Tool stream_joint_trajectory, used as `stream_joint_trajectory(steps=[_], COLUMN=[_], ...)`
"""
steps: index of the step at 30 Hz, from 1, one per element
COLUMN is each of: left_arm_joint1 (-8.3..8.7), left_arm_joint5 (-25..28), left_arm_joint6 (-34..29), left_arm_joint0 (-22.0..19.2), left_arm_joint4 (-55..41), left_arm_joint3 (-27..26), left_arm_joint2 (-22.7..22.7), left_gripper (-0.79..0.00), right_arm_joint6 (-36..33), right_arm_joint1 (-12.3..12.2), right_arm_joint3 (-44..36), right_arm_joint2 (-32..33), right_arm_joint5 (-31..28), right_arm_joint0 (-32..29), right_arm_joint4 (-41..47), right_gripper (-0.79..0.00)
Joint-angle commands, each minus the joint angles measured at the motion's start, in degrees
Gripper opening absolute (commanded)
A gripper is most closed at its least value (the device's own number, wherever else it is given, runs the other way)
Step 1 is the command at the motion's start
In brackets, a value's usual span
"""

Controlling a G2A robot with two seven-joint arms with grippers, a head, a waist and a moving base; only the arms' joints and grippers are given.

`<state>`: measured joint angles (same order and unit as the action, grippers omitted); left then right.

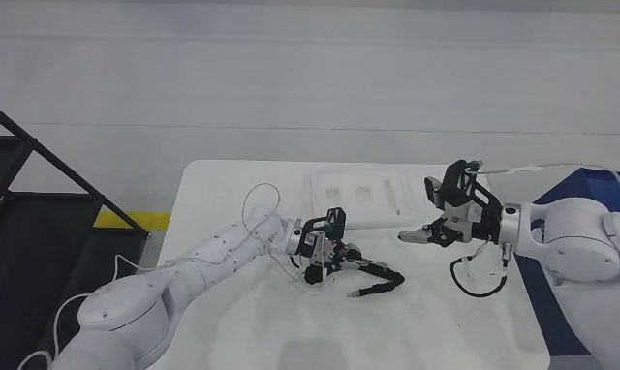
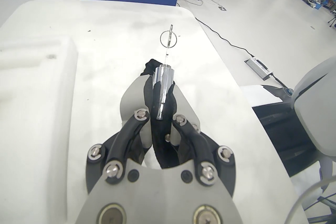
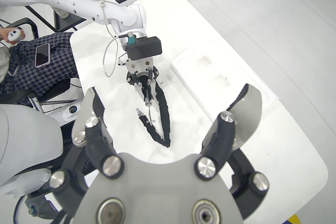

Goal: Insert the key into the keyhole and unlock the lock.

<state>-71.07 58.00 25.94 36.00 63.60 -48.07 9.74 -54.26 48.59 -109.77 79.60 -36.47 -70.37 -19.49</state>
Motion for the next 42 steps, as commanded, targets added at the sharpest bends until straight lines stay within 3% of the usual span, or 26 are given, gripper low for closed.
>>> stream_joint_trajectory(steps=[1,6,13,20,27,31,37,42], left_arm_joint1=[-0.26,-0.02,2.72,8.51,14.91,18.18,21.85,23.54], left_arm_joint5=[0.0,0.0,0.0,0.0,0.0,0.0,0.0,0.0], left_arm_joint6=[-3.4,-7.6,-8.0,-10.8,-13.2,-13.1,-15.5,-20.0], left_arm_joint0=[0.0,-1.5,-7.2,-15.7,-22.6,-24.5,-27.4,-28.9], left_arm_joint4=[-1.7,-6.1,-9.2,-14.0,-23.2,-27.5,-31.7,-35.8], left_arm_joint3=[-0.1,-1.3,-4.7,-8.2,-9.8,-11.8,-12.1,-12.3], left_arm_joint2=[0.0,0.0,0.0,0.0,0.0,0.0,0.0,0.0], left_gripper=[0.0,0.0,0.0,0.0,0.0,0.0,0.0,0.0], right_arm_joint6=[0.4,1.8,7.4,10.5,10.1,8.6,8.0,8.0], right_arm_joint1=[0.0,0.2,1.1,2.4,2.7,2.2,0.7,-0.1], right_arm_joint3=[1.2,4.5,12.2,22.4,25.6,26.1,28.6,30.9], right_arm_joint2=[-0.4,-3.0,-7.6,-13.1,-18.4,-20.9,-25.7,-29.7], right_arm_joint5=[-0.7,-4.8,-15.4,-21.5,-21.5,-21.5,-21.5,-21.5], right_arm_joint0=[0.4,2.9,9.5,20.0,28.8,32.9,39.0,43.2], right_arm_joint4=[-0.6,-4.0,-8.0,-10.6,-9.2,-6.0,-2.3,0.0], right_gripper=[0.0,0.0,0.0,0.0,0.0,0.0,0.0,0.0])
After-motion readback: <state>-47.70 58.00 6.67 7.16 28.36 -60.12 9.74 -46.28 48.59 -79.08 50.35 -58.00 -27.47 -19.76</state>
